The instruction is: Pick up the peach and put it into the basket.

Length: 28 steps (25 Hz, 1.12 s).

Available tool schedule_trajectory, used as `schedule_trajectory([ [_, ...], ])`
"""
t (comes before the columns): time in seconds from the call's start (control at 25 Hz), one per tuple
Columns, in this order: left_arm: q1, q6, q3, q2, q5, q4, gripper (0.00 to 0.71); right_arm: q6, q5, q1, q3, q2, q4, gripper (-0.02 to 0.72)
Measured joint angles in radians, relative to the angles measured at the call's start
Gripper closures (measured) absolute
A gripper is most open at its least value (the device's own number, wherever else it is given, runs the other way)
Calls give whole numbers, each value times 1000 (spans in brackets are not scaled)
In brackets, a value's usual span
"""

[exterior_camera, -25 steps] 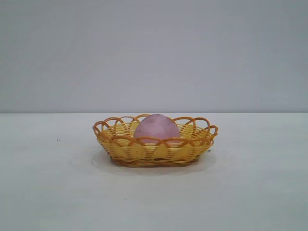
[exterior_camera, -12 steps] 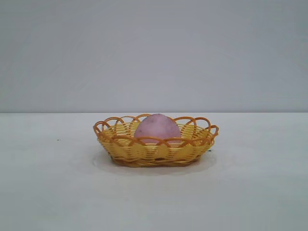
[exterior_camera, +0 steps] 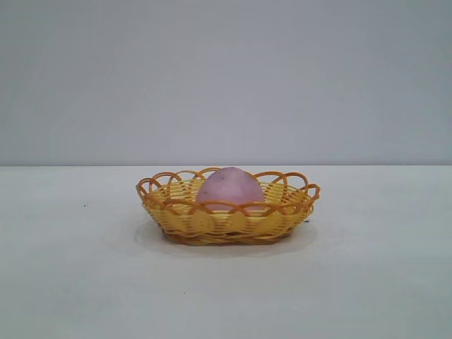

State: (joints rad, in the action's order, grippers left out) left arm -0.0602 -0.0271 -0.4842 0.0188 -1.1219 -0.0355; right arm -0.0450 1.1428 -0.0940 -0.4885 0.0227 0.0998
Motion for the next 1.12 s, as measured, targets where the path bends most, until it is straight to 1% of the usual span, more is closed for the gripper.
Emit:
schedule_trajectory([
  [1.12,0,0,1,0,0,0,331,0,0,0,0,-40,2,309],
])
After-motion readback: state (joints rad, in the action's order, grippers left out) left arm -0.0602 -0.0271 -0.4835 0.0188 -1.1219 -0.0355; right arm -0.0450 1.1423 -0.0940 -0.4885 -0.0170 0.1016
